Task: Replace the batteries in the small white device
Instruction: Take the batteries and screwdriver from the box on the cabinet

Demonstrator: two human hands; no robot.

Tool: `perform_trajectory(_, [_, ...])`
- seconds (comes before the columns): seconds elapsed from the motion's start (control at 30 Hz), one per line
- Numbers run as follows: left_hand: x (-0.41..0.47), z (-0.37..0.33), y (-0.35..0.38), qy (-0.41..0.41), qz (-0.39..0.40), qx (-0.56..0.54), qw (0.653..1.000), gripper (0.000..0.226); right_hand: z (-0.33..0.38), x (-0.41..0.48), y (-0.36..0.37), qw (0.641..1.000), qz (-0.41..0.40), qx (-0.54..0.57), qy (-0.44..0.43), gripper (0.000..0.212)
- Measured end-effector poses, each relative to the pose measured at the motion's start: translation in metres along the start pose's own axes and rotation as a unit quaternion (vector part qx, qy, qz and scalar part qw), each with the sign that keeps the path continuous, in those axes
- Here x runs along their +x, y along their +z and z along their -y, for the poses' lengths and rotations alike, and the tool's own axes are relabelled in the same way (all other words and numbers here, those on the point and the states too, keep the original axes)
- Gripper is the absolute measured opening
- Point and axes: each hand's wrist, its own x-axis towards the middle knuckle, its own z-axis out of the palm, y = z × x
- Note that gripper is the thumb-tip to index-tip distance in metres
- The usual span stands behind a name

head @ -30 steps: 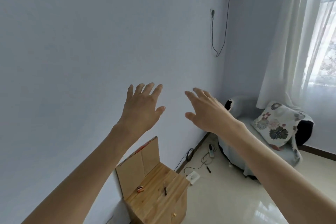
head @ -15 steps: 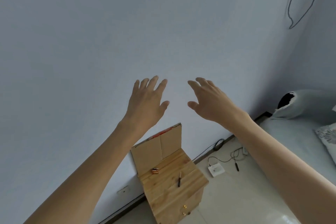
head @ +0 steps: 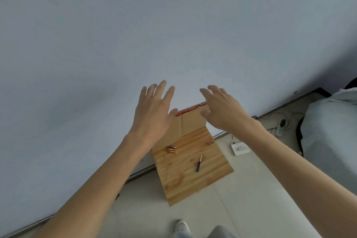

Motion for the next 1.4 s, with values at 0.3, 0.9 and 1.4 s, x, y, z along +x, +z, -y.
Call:
perform_trajectory(0.3, [-0.014, 0.011, 0.155, -0.034, 0.108, -0.021, 0.993, 0.065, -0.031, 0.058, 0.142, 0.992, 0.115, 0.044, -0.021, 0.044])
perform_trajectory(0.9, [-0.051, 0.011, 0.444, -0.153, 0.210, -0.123, 0.958, 0.070, -0.105, 0.069, 0.406, 0.961, 0.260, 0.072, 0.057, 0.042])
perform_trajectory(1.4, [-0.058, 0.009, 0.583, -0.281, 0.131, -0.163, 0.937, 0.075, -0.115, 0.054, 0.521, 0.962, 0.211, 0.056, 0.164, 0.049])
